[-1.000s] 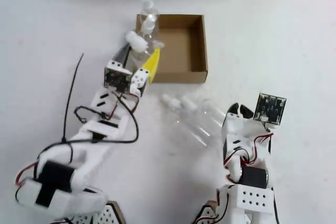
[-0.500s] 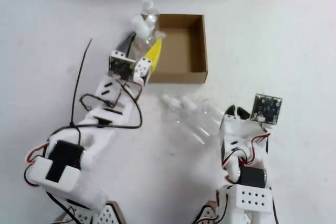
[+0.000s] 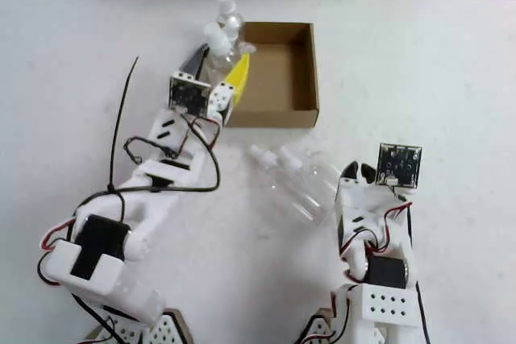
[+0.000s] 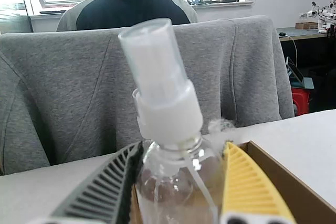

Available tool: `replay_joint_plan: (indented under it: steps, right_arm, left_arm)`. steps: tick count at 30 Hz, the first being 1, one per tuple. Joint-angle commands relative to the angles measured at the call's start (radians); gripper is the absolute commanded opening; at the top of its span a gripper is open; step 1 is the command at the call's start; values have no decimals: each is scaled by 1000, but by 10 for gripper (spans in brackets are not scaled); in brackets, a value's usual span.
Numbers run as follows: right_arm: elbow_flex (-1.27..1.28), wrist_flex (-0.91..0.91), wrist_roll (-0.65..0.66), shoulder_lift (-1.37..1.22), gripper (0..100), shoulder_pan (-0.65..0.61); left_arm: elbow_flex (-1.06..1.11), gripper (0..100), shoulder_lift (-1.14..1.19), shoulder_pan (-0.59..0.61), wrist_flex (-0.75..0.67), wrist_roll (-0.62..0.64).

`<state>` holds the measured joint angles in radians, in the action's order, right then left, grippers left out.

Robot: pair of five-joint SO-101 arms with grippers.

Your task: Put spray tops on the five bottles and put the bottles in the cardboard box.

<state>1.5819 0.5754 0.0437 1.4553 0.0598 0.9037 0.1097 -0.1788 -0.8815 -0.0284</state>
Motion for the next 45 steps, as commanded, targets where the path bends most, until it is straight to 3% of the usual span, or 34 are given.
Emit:
replay_joint_plan:
  steps: [1, 11, 18, 41, 45]
  right_arm:
    - [-6, -22, 14, 10, 24, -2]
    - [-6, -22, 18, 10, 26, -2]
    - [-6, -22, 18, 10, 26, -2]
    - [-5, -22, 20, 10, 25, -1]
    - [-5, -22, 20, 10, 25, -1]
  left_arm:
    - [-51, 20, -61, 5, -2, 0]
    - [-83, 20, 65, 5, -9, -2]
    - [-86, 20, 168, 13, -112, -2]
    - [-75, 21, 257, 30, -107, -11]
    - [-44, 84, 251, 31, -112, -8]
